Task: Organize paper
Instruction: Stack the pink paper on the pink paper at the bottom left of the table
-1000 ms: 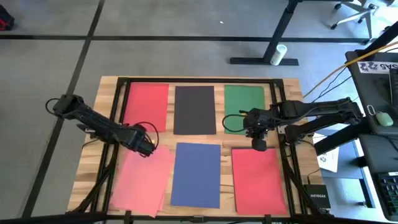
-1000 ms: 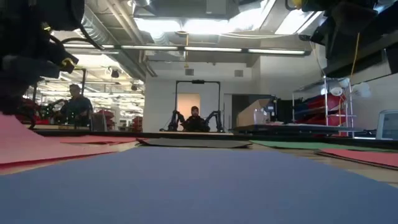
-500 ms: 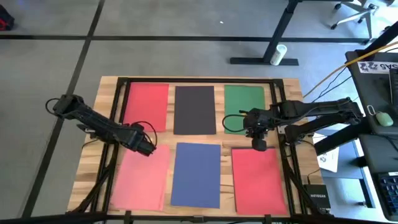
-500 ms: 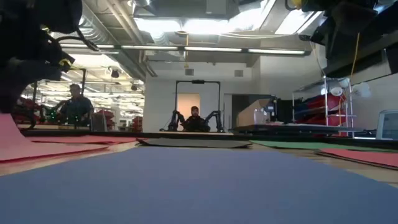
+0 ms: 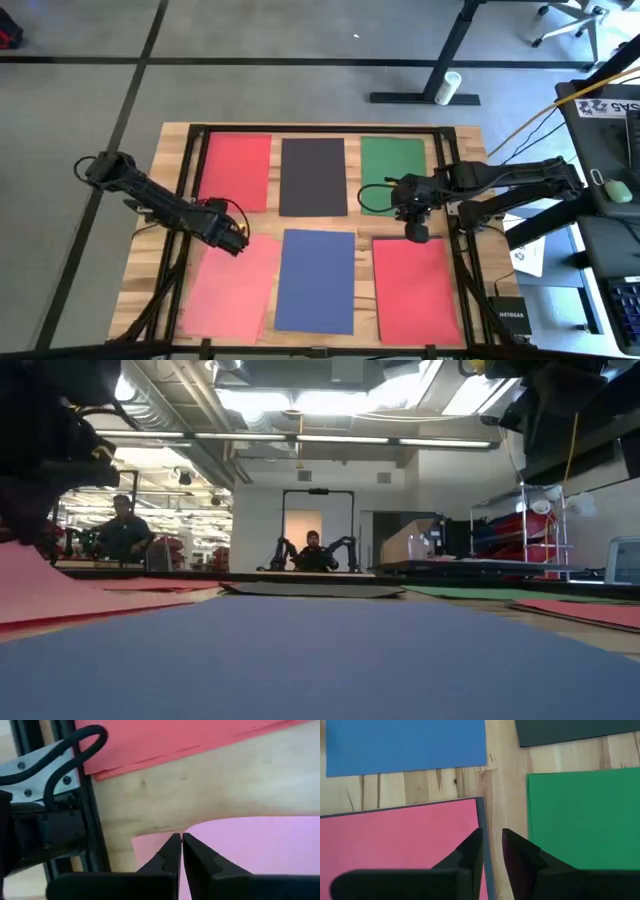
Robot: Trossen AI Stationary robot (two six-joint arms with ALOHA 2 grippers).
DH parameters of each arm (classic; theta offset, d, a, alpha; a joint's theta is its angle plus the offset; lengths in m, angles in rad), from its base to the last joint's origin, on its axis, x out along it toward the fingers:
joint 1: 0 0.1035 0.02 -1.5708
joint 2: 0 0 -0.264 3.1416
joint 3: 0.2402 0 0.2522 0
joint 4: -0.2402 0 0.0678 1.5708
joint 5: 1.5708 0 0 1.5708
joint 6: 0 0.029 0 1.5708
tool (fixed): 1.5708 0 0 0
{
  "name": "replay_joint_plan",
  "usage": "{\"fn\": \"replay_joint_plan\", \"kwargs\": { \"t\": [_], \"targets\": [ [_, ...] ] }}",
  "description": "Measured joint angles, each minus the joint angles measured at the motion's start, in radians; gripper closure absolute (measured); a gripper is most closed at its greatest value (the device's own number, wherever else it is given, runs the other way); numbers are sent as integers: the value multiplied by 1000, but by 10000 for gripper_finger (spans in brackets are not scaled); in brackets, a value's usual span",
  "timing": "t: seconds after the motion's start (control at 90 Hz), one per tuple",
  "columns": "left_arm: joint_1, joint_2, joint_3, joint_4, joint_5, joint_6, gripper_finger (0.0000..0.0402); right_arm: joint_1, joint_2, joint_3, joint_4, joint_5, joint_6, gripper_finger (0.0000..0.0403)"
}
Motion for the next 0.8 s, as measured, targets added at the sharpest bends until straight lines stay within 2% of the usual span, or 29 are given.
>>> {"fn": "replay_joint_plan", "kwargs": {
  "t": [0.189, 0.344, 0.589, 0.8],
  "targets": [
    [23, 0, -45, 68, 53, -5, 402, 0, 0, 0, -1, -1, 0, 343],
    [32, 0, -64, 102, 56, -89, 402, 0, 0, 0, -8, -2, -5, 343],
    [10, 0, -64, 75, 50, -178, 402, 0, 0, 0, -8, -2, -49, 343],
    [10, 0, -40, 49, 46, -155, 402, 0, 0, 0, -4, 0, -76, 343]
  ]
}}
